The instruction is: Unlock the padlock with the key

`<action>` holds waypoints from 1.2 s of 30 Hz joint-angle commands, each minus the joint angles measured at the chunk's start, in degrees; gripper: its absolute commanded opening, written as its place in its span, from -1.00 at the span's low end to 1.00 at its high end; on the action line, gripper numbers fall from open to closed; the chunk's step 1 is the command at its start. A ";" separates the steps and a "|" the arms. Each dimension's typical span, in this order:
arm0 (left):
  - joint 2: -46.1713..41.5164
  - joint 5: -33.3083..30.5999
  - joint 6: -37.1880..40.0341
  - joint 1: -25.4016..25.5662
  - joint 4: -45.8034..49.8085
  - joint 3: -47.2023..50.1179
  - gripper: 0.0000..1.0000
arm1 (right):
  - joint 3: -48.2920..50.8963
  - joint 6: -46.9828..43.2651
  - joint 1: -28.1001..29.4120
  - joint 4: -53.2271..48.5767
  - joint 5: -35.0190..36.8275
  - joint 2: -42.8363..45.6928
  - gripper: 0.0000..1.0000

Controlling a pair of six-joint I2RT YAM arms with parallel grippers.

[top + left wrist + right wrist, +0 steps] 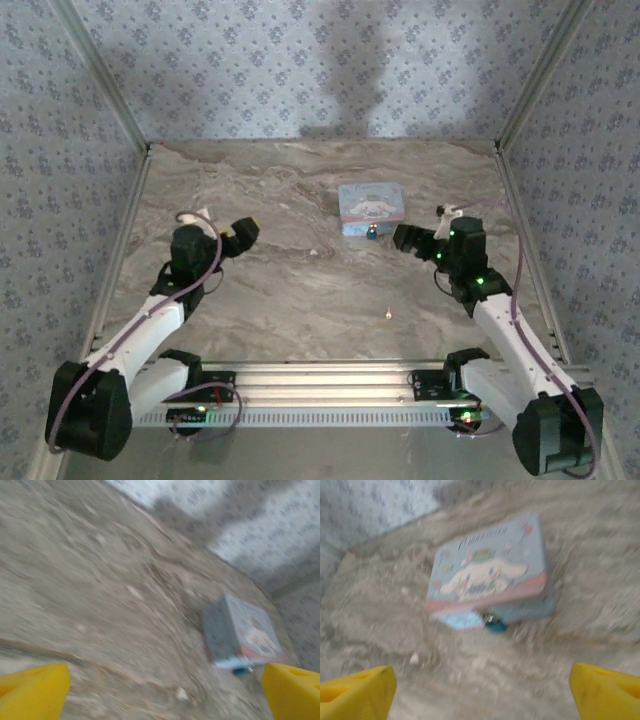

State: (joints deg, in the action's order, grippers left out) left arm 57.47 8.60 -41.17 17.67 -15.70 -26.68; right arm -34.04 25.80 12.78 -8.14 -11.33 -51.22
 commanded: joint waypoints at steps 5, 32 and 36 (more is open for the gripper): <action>8.75 -0.78 -5.13 10.89 -7.02 -5.92 0.96 | 5.22 8.87 8.94 -14.11 2.51 0.32 0.57; 18.20 -0.73 -6.61 16.62 -10.31 -10.08 0.96 | 11.40 15.42 17.17 -18.43 3.09 -1.18 -0.25; 18.20 -0.83 -6.58 16.63 -10.14 -10.06 0.96 | 11.31 15.37 17.51 -18.32 2.68 -2.13 -0.26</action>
State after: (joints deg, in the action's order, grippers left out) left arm 75.92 8.21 -47.27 33.87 -24.25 -35.03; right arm -22.55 40.34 29.74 -26.35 -8.60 -52.73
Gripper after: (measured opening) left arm 0.979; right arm 0.372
